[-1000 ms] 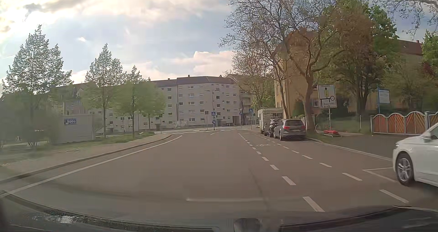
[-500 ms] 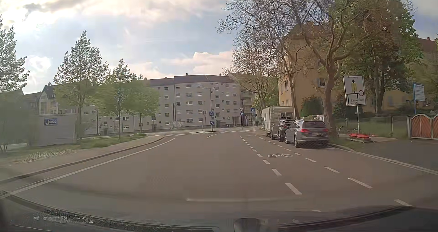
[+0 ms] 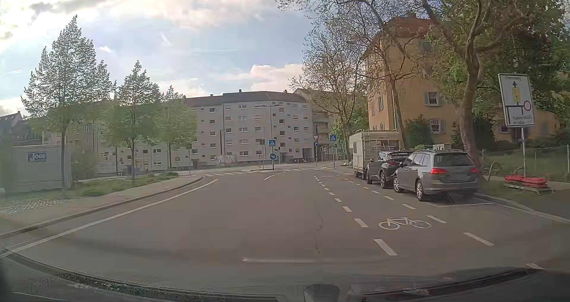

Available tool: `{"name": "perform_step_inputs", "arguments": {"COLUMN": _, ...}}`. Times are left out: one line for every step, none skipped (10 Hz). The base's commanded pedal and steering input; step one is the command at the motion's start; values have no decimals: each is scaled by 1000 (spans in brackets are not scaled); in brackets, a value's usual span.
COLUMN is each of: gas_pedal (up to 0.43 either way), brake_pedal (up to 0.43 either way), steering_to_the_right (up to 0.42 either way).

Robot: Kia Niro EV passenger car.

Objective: Follow the waypoints while adhering to traffic rules and regulations

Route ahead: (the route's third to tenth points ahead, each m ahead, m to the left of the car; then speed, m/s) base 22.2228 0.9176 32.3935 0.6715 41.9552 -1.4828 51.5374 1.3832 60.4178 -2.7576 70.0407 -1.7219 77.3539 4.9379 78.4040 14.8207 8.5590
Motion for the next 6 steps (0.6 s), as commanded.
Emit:
{"name": "perform_step_inputs", "arguments": {"gas_pedal": 0, "brake_pedal": 0, "steering_to_the_right": 0}}
{"name": "perform_step_inputs", "arguments": {"gas_pedal": 0, "brake_pedal": 0, "steering_to_the_right": 0}}
{"name": "perform_step_inputs", "arguments": {"gas_pedal": 0, "brake_pedal": 0, "steering_to_the_right": 0}}
{"name": "perform_step_inputs", "arguments": {"gas_pedal": 0, "brake_pedal": 0, "steering_to_the_right": 0}}
{"name": "perform_step_inputs", "arguments": {"gas_pedal": 0, "brake_pedal": 0, "steering_to_the_right": 0}}
{"name": "perform_step_inputs", "arguments": {"gas_pedal": 0, "brake_pedal": 0, "steering_to_the_right": 0}}
